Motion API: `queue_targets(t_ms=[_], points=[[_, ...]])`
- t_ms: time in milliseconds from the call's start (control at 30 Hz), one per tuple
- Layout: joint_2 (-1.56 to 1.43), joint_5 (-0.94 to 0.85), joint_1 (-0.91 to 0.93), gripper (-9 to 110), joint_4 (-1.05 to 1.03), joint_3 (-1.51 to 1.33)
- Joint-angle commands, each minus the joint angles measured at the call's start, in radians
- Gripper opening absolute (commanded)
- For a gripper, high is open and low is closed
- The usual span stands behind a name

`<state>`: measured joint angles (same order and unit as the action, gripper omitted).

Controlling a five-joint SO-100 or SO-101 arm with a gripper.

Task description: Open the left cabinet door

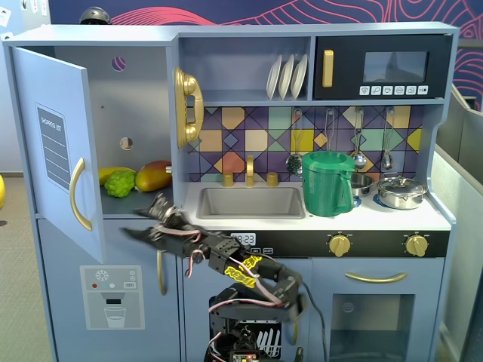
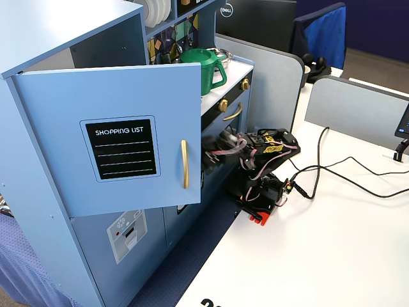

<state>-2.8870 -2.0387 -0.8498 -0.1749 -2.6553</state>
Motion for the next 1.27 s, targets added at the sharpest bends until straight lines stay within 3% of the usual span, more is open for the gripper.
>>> queue_targets(t_ms=[0,200,433,800,1033,1233], points=[[-0.044,0.23,0.38,12,-0.247,0.031],[-0.061,0.393,0.703,12,-0.723,-0.014],[-0.215,0.446,0.873,12,-1.039,-0.189],[-0.29,0.522,0.871,12,-1.192,-0.339],[-0.291,0.453,0.868,11,-1.35,-0.341],[-0.291,0.494,0.856,9,-1.358,-0.341]])
